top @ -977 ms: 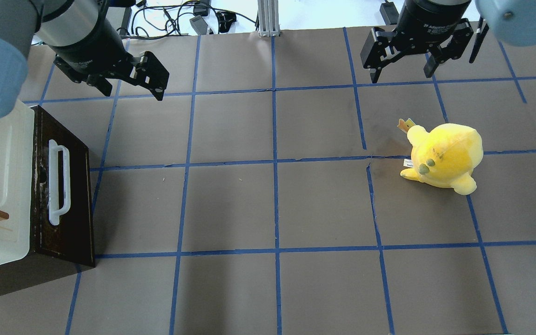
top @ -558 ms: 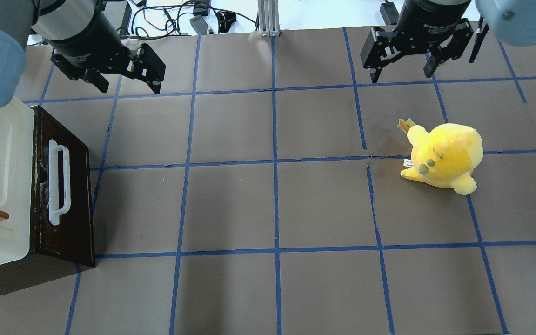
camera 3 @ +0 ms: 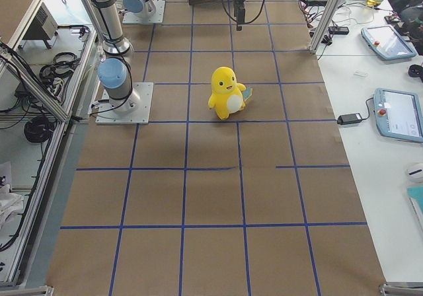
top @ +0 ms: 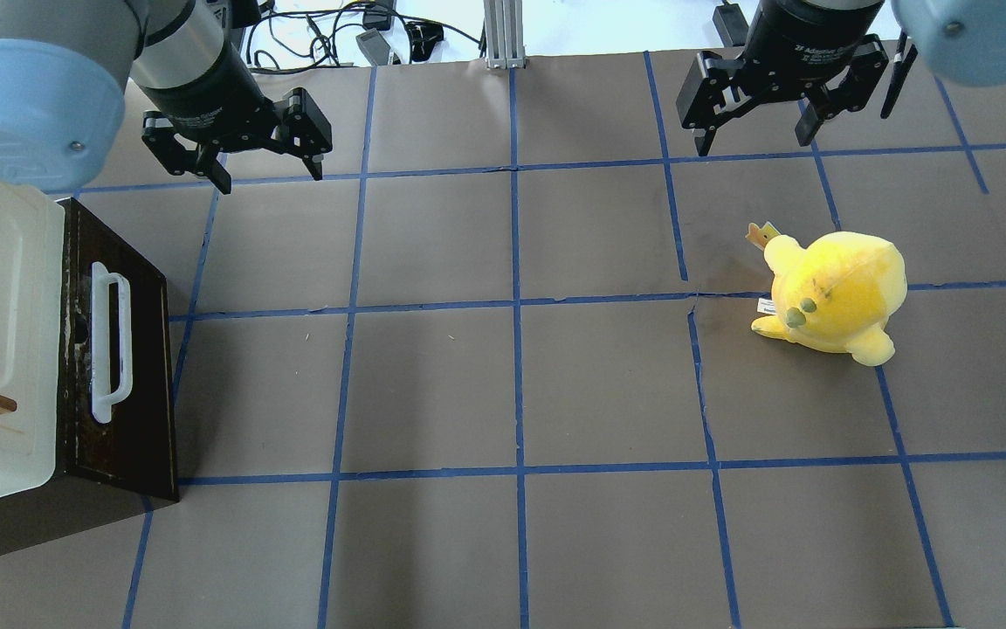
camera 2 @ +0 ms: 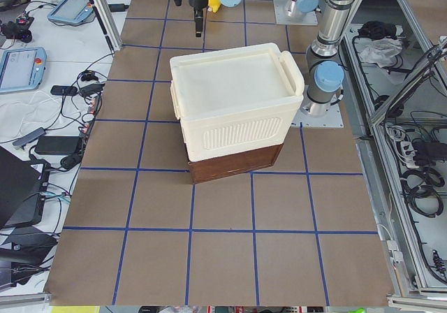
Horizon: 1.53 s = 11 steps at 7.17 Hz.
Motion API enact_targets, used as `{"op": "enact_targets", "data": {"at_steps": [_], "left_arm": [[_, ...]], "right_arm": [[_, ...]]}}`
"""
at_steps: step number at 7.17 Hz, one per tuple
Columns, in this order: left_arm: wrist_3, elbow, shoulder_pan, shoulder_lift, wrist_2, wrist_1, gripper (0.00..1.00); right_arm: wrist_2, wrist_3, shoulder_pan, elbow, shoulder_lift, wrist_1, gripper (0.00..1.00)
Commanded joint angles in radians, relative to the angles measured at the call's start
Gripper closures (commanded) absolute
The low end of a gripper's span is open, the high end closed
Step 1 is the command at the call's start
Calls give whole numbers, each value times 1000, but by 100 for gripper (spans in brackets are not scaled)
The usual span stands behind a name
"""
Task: Pull drawer sideways
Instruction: 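Reach the left gripper down and align it around the white bar handle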
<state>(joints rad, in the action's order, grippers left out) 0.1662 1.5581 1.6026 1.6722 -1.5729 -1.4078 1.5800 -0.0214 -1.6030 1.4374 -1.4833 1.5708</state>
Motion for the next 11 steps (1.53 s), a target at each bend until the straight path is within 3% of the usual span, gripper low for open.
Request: {"op": "enact_targets", "data": {"at_steps": [1,3,5,8,11], "left_arm": [[105,61,58,24,-112,53,0],[221,152,111,65,-217,140,0],[245,201,134,99,-397,142,0],[248,328,135,142,-765,130,0],[242,352,126,196,-925,128,0]], "right_arm": [[0,0,0,0,0,0,0],[0,0,0,0,0,0,0],[0,0,0,0,0,0,0],[0,0,0,0,0,0,0],[0,-2,0,0,0,0,0]]}}
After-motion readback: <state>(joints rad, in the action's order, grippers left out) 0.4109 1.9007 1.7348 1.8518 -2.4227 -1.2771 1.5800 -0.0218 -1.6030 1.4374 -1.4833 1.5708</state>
